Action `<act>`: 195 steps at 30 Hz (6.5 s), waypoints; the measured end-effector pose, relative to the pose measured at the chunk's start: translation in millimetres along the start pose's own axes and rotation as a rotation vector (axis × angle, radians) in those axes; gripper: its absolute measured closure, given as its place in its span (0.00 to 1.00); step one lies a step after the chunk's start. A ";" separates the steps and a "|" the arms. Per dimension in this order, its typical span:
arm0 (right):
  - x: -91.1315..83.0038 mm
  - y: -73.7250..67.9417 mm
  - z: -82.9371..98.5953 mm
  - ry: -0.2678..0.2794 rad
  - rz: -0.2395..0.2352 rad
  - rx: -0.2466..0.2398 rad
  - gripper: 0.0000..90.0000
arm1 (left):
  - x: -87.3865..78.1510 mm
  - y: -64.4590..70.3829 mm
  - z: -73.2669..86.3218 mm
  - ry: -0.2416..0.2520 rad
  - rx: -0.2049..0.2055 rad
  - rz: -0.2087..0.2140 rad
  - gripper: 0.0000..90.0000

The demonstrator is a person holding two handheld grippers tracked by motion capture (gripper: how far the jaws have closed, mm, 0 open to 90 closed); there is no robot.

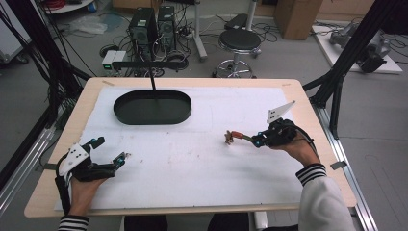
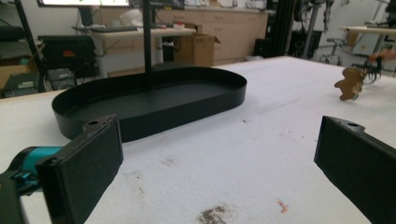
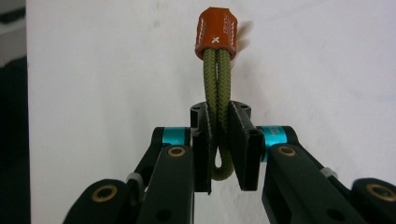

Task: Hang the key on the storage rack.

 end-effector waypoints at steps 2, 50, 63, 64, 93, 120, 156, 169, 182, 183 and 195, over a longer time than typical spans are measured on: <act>-0.8 -4.4 -3.8 0.051 -0.025 0.003 0.89 | 1.1 -0.1 -7.5 0.009 0.004 0.025 0.02; 33.9 -82.1 -80.8 0.242 -0.199 -0.258 0.89 | 98.6 28.1 -135.6 -0.047 0.177 0.614 0.02; 47.1 -95.6 -85.5 0.208 -0.215 -0.292 0.89 | 120.7 59.6 -139.2 -0.087 0.208 0.722 0.02; 47.8 -96.0 -85.9 0.208 -0.215 -0.295 0.89 | 122.3 62.0 -139.4 -0.095 0.215 0.728 0.02; 56.9 -102.0 -84.0 0.154 -0.216 -0.313 0.89 | 139.0 105.6 -133.6 -0.167 0.303 0.926 0.43; 62.6 -105.2 -85.9 0.163 -0.237 -0.313 0.85 | 134.1 103.5 -131.5 -0.194 0.402 0.896 0.80; -0.2 -44.0 8.6 0.743 0.280 0.120 0.00 | 110.2 -8.6 -143.9 -0.149 0.163 0.358 0.80; 5.7 -36.5 46.6 0.832 0.353 0.160 0.00 | 109.9 -43.9 -135.0 -0.183 0.123 0.181 0.80; 6.6 -29.7 65.3 0.882 0.386 0.185 0.00 | 113.3 -73.6 -130.3 -0.166 0.096 0.020 0.80; 6.9 -29.4 66.4 0.887 0.387 0.185 0.00 | 113.9 -75.1 -131.0 -0.168 0.101 0.018 0.80; 13.5 -27.4 74.2 0.885 0.393 0.210 0.00 | 121.9 -90.0 -134.6 -0.172 0.113 -0.051 0.80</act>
Point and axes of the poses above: each handheld gripper's, and its own axes: x roughly forward along the jaws, z roughly out of its underside, y roughly to its right, the point moved 5 cm from there along x, roughly forward along the jaws, and after that the axes turned 14 degrees about x, right-handed, at the moved point
